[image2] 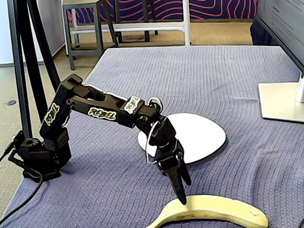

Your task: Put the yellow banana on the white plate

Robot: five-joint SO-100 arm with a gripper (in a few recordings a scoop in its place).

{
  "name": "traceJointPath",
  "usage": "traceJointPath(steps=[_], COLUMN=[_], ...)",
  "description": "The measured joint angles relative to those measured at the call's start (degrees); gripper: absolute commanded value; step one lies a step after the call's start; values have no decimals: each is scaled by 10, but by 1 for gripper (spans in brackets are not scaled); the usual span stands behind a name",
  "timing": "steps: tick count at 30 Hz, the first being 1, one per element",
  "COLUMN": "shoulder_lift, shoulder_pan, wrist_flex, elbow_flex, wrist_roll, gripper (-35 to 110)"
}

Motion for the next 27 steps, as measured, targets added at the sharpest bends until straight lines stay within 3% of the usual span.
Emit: traceJointPath(steps=[27], shoulder_lift=[-142], shoulder_pan=[28], wrist_flex=[-20], elbow_flex=[-136], wrist_roll=[-22], gripper=[43])
